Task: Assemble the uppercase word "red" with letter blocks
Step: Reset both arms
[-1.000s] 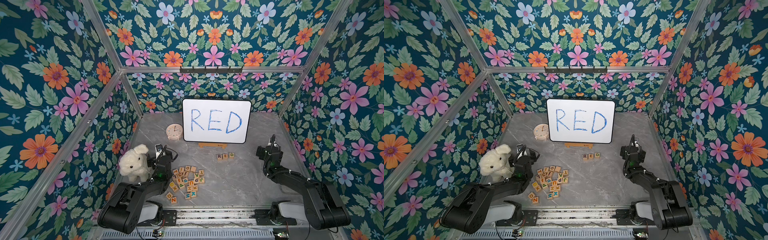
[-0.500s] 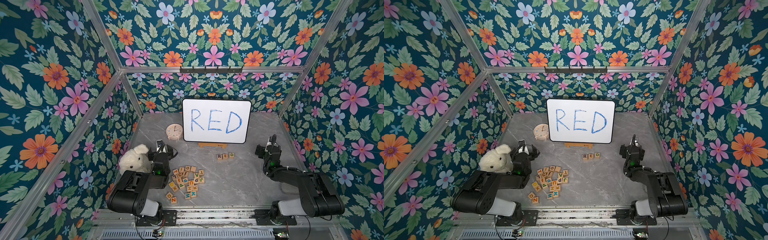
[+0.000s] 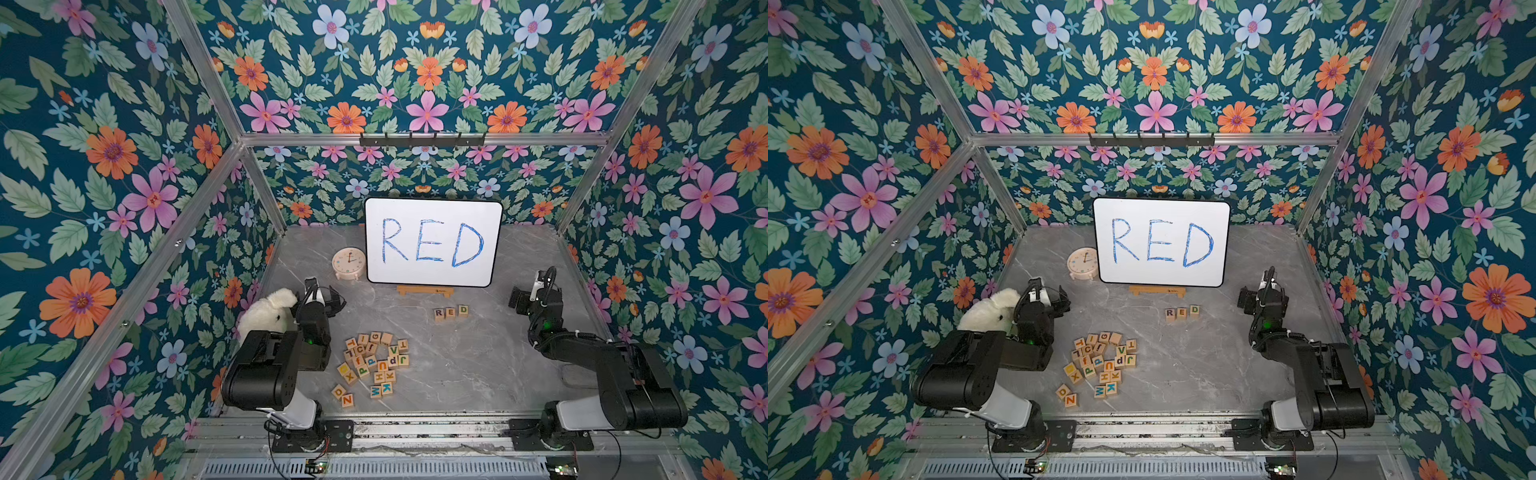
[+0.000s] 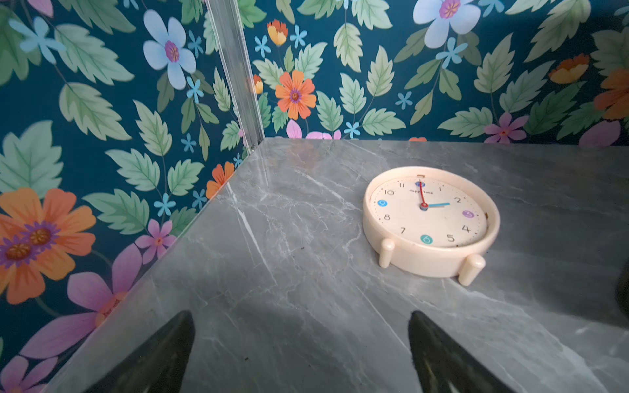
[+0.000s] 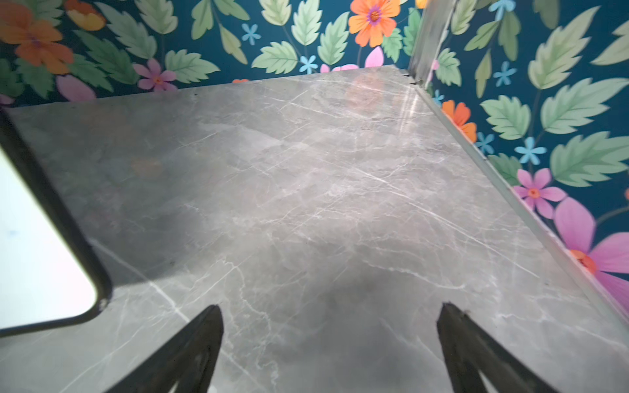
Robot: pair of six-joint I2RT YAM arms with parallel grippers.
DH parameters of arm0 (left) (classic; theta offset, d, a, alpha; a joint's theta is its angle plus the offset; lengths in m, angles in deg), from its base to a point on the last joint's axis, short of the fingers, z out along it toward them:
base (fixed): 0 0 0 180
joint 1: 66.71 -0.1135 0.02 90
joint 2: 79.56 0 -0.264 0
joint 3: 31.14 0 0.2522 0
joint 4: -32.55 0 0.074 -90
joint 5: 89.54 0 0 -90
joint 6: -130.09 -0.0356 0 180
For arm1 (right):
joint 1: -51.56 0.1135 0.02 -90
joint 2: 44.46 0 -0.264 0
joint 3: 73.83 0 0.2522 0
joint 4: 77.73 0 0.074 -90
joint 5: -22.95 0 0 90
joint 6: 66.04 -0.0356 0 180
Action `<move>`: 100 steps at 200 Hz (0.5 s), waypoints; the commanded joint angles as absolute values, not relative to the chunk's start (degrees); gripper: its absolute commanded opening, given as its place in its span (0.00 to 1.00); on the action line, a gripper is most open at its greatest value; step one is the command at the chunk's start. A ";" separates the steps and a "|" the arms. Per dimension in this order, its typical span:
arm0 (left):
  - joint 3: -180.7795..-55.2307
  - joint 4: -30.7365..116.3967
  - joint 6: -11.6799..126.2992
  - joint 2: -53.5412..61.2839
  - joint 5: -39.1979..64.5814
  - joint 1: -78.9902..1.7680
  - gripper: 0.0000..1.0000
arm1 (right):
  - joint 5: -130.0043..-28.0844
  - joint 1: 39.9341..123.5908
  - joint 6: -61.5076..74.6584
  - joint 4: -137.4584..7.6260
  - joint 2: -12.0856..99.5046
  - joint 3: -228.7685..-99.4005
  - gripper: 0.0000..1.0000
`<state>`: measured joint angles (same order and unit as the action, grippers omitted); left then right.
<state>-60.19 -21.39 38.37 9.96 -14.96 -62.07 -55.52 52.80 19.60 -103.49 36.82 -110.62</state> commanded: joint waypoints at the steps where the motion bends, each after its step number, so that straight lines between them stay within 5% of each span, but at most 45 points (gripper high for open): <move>1: -60.02 -25.48 38.87 11.76 -8.59 -62.84 0.99 | -59.13 52.23 20.27 -105.00 36.53 -110.36 0.99; 100: -61.14 -23.73 39.90 12.21 -8.15 -63.90 0.99 | -67.84 49.89 21.12 -114.74 38.30 -105.52 0.99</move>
<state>-61.09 -22.09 39.73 12.32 -8.47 -63.81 -65.85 50.00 20.01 -109.61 38.57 -105.51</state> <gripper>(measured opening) 0.993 0.993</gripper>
